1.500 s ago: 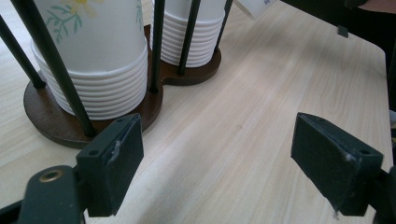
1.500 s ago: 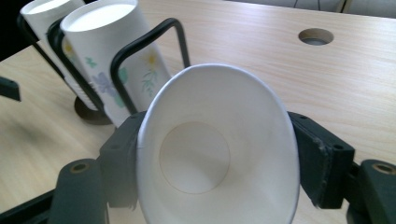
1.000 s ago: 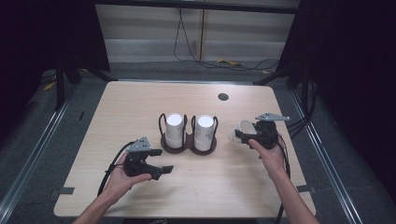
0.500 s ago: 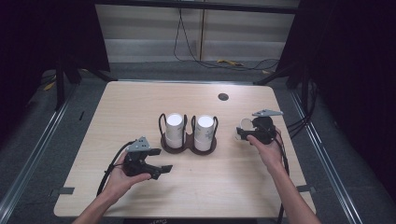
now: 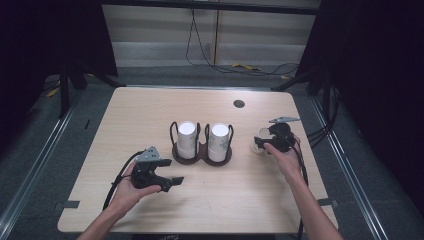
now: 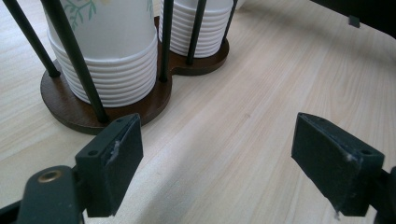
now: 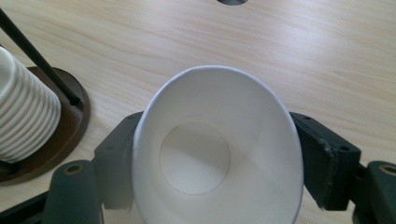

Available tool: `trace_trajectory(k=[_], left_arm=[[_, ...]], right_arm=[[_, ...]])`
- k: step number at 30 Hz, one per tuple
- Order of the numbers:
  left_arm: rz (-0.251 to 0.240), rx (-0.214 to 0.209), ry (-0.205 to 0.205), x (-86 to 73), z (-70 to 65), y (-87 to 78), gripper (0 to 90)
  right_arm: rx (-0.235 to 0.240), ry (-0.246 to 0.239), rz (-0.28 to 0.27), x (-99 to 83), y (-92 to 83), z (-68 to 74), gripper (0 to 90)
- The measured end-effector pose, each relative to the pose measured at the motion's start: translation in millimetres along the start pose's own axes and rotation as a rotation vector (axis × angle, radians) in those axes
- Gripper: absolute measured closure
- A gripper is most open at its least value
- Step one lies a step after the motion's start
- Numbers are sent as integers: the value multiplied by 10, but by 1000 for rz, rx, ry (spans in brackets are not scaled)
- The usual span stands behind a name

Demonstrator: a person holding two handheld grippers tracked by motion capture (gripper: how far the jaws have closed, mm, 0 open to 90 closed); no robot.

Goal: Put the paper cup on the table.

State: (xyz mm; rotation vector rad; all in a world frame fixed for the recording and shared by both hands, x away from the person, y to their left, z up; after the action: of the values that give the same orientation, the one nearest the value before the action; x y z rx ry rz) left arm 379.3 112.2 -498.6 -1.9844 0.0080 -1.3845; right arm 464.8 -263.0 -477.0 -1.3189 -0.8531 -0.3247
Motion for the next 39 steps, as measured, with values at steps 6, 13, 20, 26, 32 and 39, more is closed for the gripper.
trace_trajectory(k=[6, 13, 20, 26, 32, 39], left_arm=[[9, 3, 1, -9, 13, 3, 167], [10, 1, 0, -15, 5, 15, 167], [17, 5, 5, -24, 21, 20, 167], [18, 6, 1, -29, 32, 16, 167], [23, 6, 3, -34, 32, 20, 167], [19, 6, 2, -31, 31, 18, 167]], right_arm=[[-1, 5, -9, 10, 35, -11, 234], [-15, -9, -22, 31, 87, 20, 223], [-8, 5, -26, 24, 134, 17, 207], [-2, 14, -24, 8, 175, 4, 181], [7, 31, -31, 4, 168, -2, 137], [16, 40, -30, -10, 165, 4, 138]])
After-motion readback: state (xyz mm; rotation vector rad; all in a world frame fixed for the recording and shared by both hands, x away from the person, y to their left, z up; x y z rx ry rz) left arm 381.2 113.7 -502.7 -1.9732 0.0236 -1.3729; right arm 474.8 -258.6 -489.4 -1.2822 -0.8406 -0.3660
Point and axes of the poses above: each handheld gripper's, and its own axes: y roughly forward along the jaws, x roughly out of its top, z roughly to its left, the point moved 5 cm from there along y, roughly forward along the jaws, and after that the axes turned 4 degrees about x, right-handed, at the moved point
